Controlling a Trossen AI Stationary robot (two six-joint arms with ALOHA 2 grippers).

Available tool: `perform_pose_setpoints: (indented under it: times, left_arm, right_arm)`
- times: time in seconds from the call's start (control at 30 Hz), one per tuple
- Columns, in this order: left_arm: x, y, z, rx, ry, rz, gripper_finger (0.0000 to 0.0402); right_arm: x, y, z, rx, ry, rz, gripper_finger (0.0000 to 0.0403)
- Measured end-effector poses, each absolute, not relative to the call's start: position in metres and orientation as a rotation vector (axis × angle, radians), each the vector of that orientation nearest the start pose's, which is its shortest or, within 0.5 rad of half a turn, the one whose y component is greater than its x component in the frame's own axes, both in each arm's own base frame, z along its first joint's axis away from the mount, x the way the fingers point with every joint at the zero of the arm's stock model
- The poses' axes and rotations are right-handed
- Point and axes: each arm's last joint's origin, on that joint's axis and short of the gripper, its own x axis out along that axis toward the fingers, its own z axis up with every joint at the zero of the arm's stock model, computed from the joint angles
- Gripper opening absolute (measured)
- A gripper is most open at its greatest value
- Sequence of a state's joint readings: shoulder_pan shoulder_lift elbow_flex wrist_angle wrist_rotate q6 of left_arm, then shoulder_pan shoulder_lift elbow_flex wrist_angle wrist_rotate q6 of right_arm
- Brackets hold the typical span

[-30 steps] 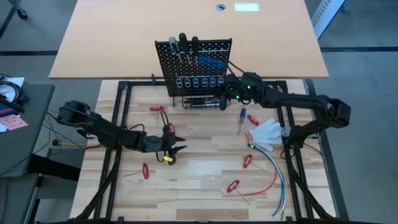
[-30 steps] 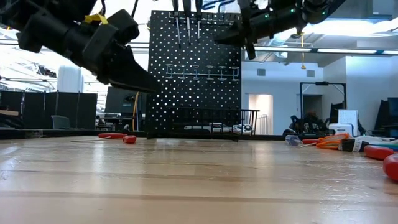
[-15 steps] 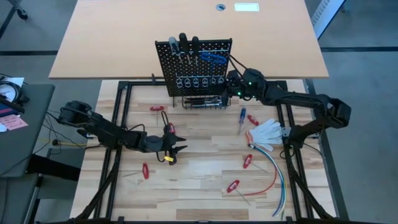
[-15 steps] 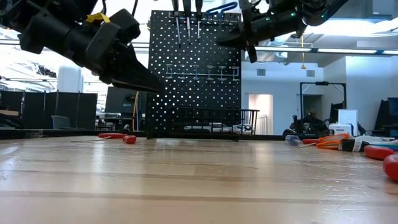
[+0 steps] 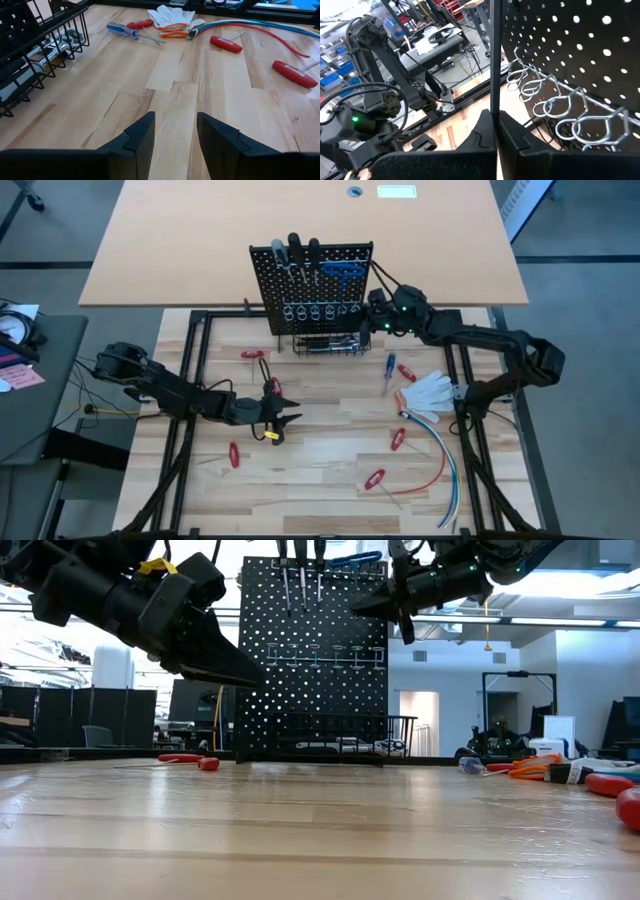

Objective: Hang tools onto peg board
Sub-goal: Hang the blue pick tool on the pegboard

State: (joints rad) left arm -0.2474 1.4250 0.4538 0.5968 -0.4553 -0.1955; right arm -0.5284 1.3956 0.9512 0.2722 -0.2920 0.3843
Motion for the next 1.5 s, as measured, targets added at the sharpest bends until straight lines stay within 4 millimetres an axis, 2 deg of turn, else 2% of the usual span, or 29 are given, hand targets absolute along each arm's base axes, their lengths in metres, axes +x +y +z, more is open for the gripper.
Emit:
perform_pose_setpoints:
  times: [0.47,1.23,1.5]
  left_arm:
    - [0.252,-0.050,0.162,-0.065,0.328,0.239,0.0141]
    - [0.252,-0.051,0.162,-0.064,0.331,0.235,0.0141]
    - [0.252,-0.051,0.162,-0.064,0.331,0.234,0.0141]
  right_arm:
    - [0.268,-0.165,0.295,0.497,0.112,-0.269,0.0000]
    - [0.274,-0.155,0.300,0.686,0.071,-0.186,0.0005]
    - [0.274,-0.155,0.304,0.702,0.028,-0.164,0.0006]
